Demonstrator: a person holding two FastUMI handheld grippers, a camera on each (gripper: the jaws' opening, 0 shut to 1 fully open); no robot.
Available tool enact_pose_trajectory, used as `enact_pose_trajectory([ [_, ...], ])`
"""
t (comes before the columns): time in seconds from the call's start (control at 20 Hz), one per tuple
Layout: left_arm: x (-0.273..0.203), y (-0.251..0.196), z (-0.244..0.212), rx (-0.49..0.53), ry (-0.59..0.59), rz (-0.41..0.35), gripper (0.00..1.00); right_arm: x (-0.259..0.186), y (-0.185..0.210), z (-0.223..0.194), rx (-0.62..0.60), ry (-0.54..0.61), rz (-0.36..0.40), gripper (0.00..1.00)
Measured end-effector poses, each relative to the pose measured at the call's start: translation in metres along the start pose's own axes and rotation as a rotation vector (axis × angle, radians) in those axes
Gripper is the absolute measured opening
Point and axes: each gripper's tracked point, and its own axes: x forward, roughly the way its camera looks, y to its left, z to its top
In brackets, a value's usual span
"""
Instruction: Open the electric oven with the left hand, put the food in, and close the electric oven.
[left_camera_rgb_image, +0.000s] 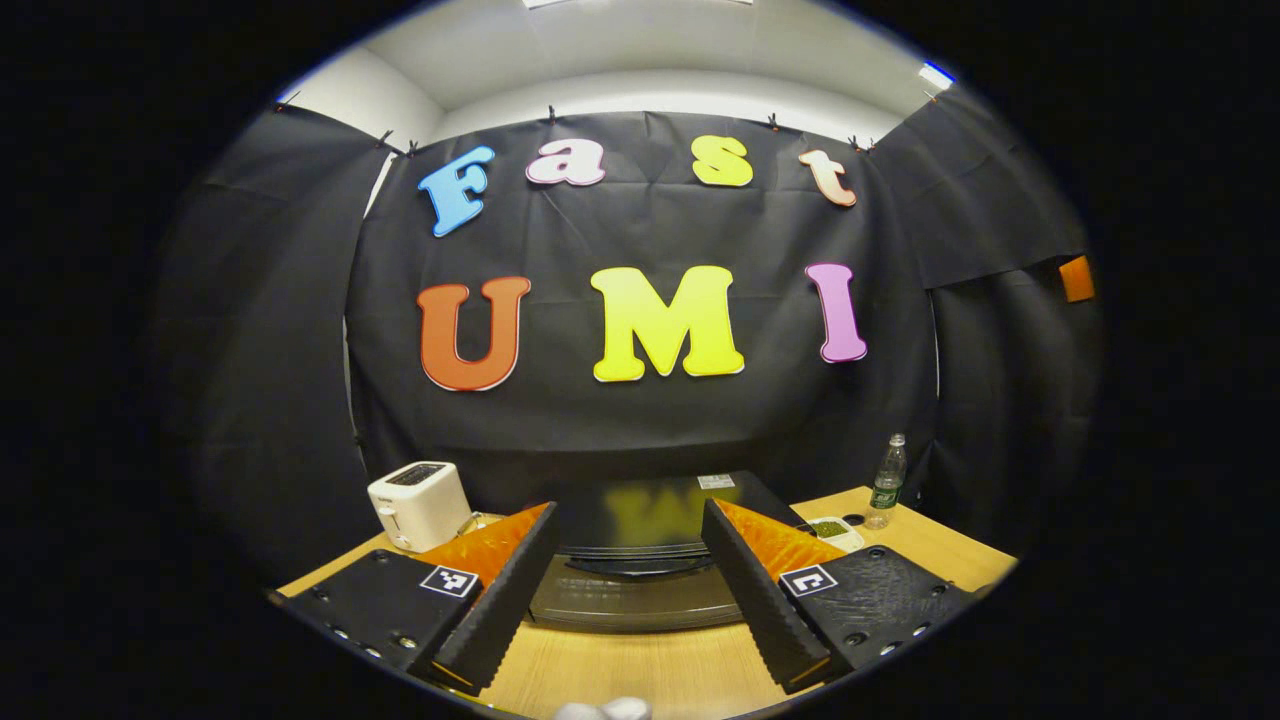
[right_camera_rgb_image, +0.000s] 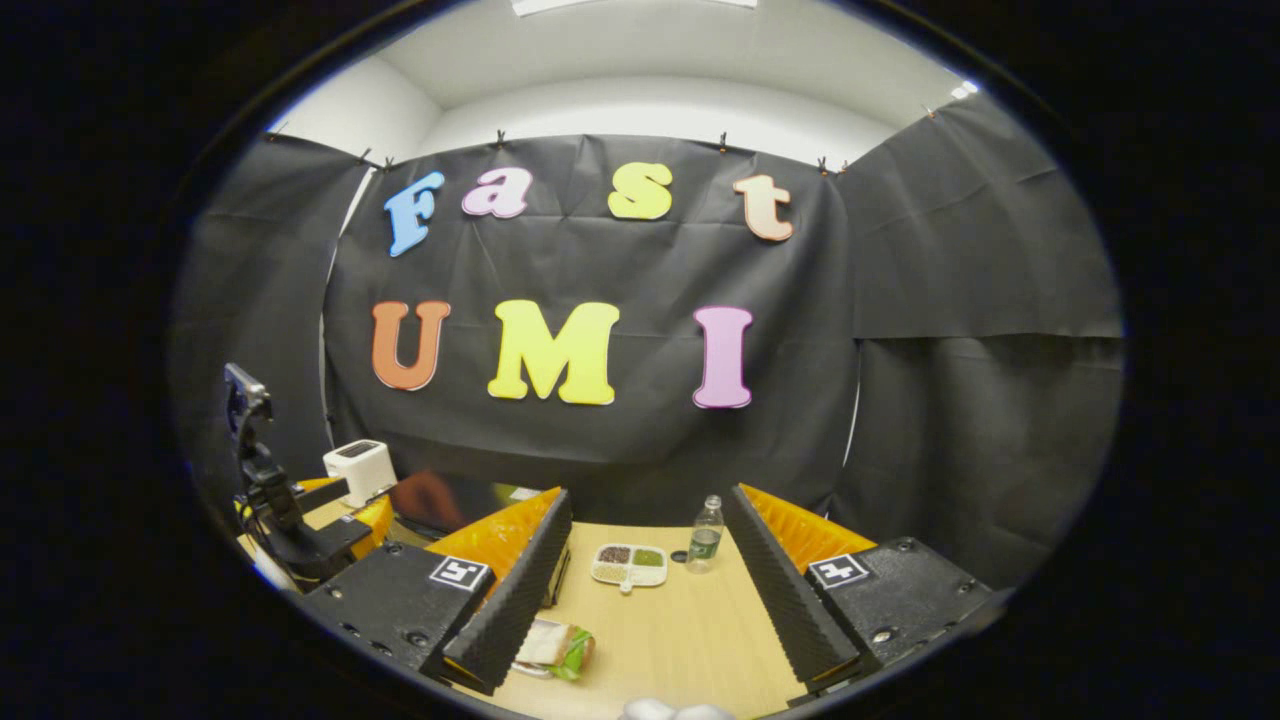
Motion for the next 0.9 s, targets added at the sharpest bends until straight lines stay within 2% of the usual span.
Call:
enact_pose_trajectory([
  [0.55,0.078,-0.004,-0.080,0.001,0.134,-0.002,0.94,0.013,-0.012,-0.029,-0.024,0.091,-0.049,0.96],
  [0.6,0.081,-0.005,-0.089,-0.001,0.156,-0.005,0.85,0.013,-0.011,-0.031,-0.022,0.096,-0.049,0.96],
  [0.65,0.080,-0.005,-0.093,0.002,0.168,-0.002,0.94,0.014,-0.011,-0.032,-0.020,0.098,-0.047,0.96],
  [0.7,0.081,-0.004,-0.089,0.009,0.151,-0.007,0.97,0.016,-0.010,-0.032,-0.022,0.099,-0.046,1.00],
  [0.75,0.082,-0.004,-0.090,0.008,0.152,-0.010,0.98,0.017,-0.009,-0.032,-0.027,0.100,-0.048,0.96],
  [0.8,0.081,-0.005,-0.091,0.005,0.158,-0.011,0.96,0.018,-0.007,-0.034,-0.027,0.102,-0.045,0.96],
  [0.85,0.081,-0.004,-0.091,0.012,0.154,-0.014,0.89,0.019,-0.005,-0.035,-0.025,0.106,-0.041,0.96],
  [0.9,0.079,-0.004,-0.093,0.008,0.163,-0.015,0.98,0.019,-0.004,-0.037,-0.024,0.111,-0.037,1.00],
])
